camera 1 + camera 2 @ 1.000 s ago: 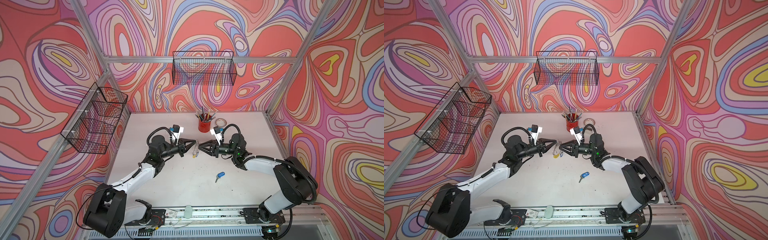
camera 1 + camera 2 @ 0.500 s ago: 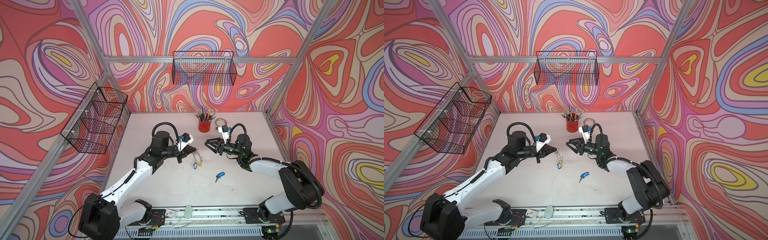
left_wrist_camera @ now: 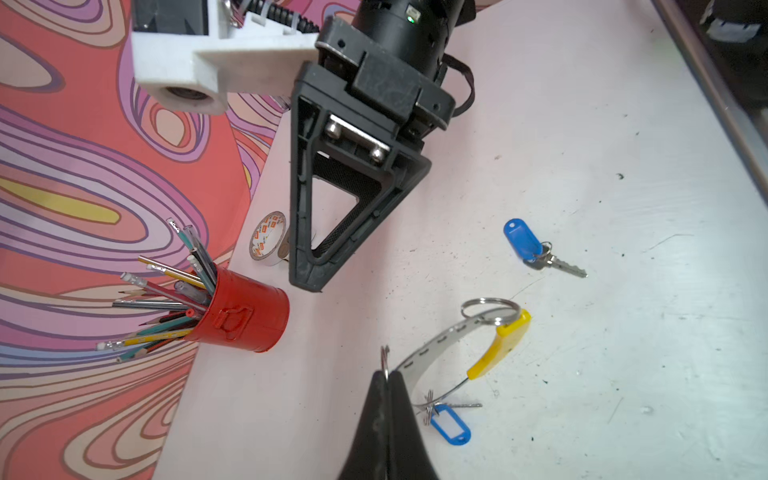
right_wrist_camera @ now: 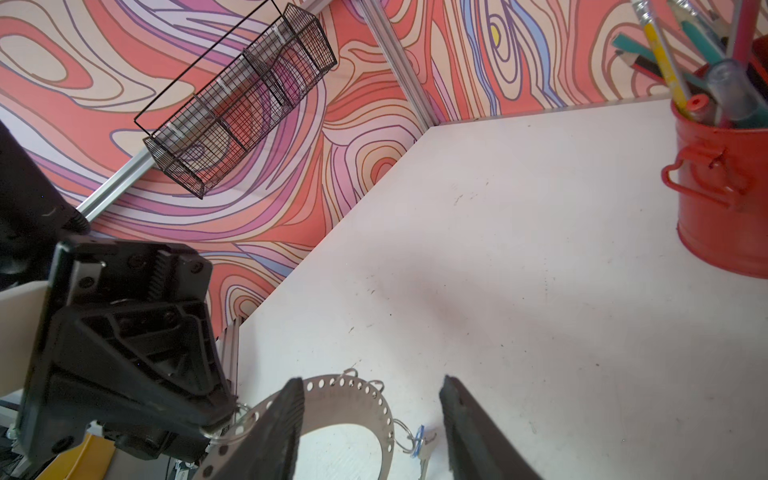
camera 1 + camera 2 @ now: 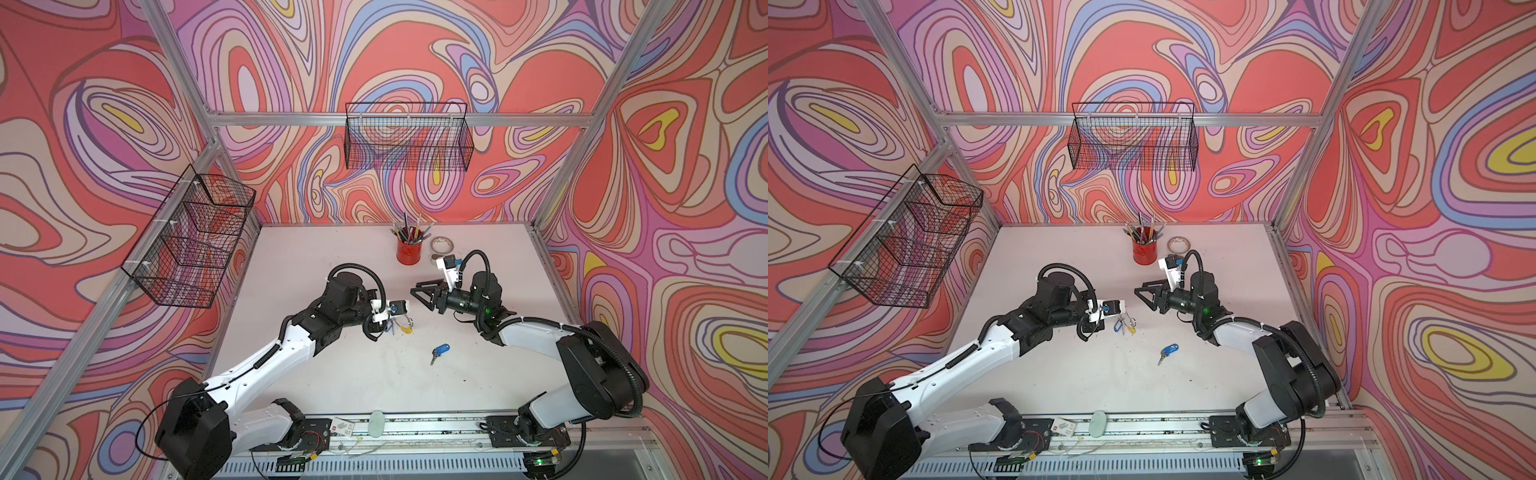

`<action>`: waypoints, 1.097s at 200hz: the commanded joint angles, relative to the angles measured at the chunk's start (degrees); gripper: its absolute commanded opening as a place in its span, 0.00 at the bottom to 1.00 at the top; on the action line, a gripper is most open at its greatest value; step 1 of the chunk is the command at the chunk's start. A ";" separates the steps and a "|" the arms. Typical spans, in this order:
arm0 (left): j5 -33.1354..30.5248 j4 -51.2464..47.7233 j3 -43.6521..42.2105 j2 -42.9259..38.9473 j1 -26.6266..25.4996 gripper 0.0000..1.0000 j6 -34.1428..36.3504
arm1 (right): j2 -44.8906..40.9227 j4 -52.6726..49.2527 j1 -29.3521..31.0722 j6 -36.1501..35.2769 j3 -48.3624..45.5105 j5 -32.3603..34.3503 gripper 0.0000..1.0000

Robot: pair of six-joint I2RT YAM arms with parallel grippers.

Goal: Put the keys on the keyring

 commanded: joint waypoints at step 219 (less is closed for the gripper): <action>-5.90 -17.21 14.55 5.42 -2.73 0.00 -11.95 | 1.79 1.79 0.04 -0.37 -1.22 0.97 0.55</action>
